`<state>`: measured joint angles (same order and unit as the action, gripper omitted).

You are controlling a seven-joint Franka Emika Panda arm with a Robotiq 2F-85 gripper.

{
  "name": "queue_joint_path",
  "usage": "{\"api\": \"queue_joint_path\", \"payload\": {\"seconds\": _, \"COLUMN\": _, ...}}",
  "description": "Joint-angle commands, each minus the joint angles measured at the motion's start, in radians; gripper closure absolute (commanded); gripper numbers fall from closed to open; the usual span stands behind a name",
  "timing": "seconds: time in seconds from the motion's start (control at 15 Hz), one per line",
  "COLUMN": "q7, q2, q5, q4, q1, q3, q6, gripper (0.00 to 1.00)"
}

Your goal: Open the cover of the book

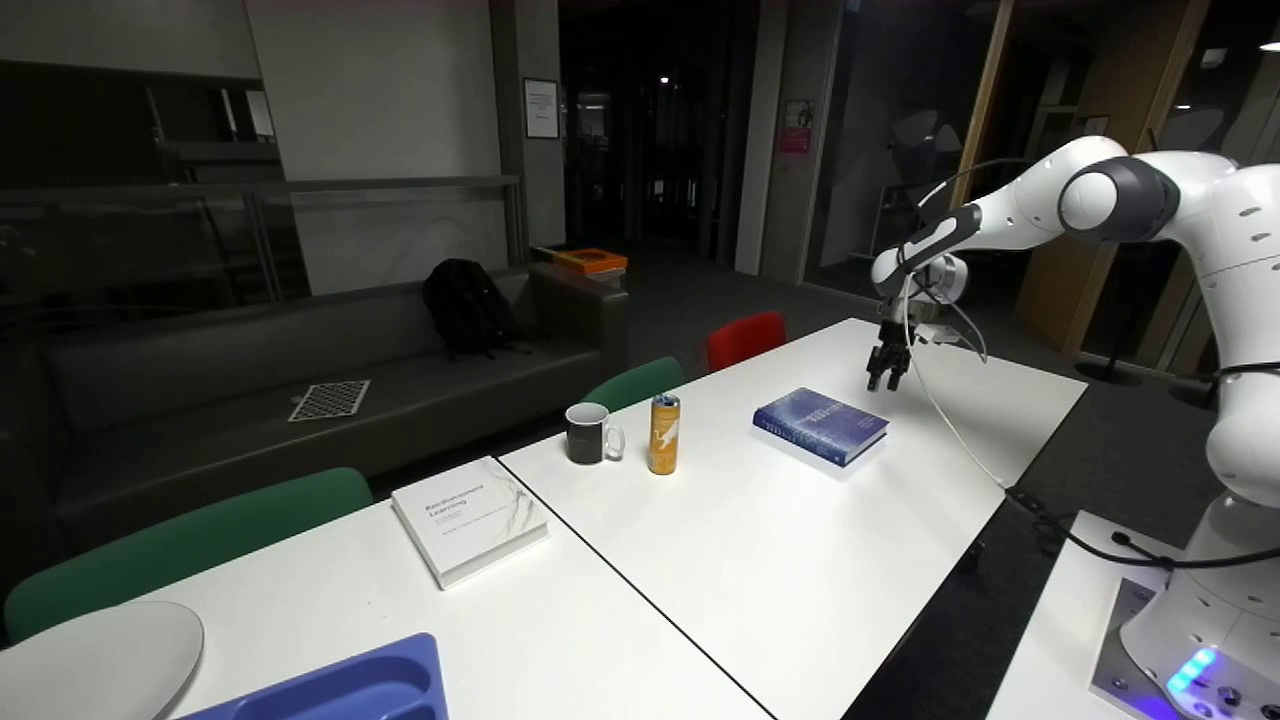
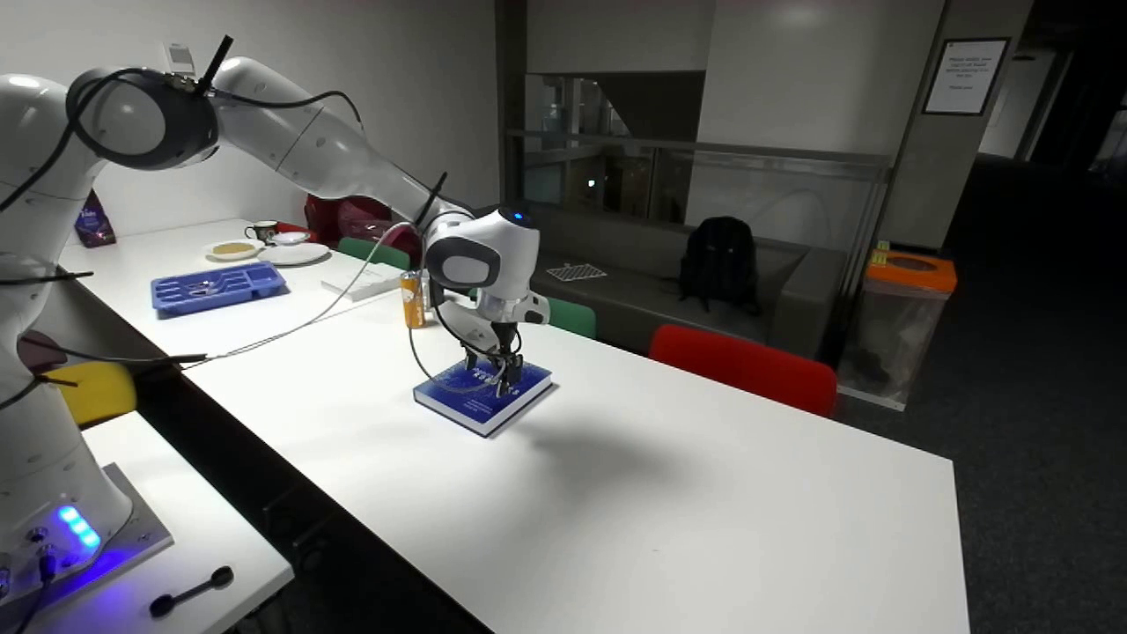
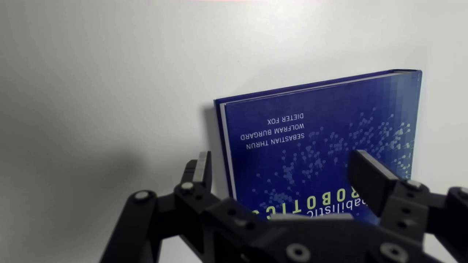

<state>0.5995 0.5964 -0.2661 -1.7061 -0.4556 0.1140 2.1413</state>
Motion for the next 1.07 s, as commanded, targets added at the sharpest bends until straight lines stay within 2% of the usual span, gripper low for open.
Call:
{"api": "queue_joint_path", "payload": {"seconds": 0.0, "q7": -0.004, "q2": 0.001, "q5": 0.007, "q4": 0.004, "q1": -0.009, "q3": -0.009, "q6": -0.002, "gripper": 0.0}}
{"api": "queue_joint_path", "payload": {"seconds": 0.6, "q7": 0.012, "q2": 0.011, "q5": -0.009, "q4": 0.014, "q1": -0.025, "q3": -0.015, "q6": 0.006, "gripper": 0.0}}
{"api": "queue_joint_path", "payload": {"seconds": 1.0, "q7": 0.007, "q2": 0.047, "q5": -0.132, "q4": 0.063, "q1": -0.066, "q3": -0.05, "q6": -0.02, "gripper": 0.0}}
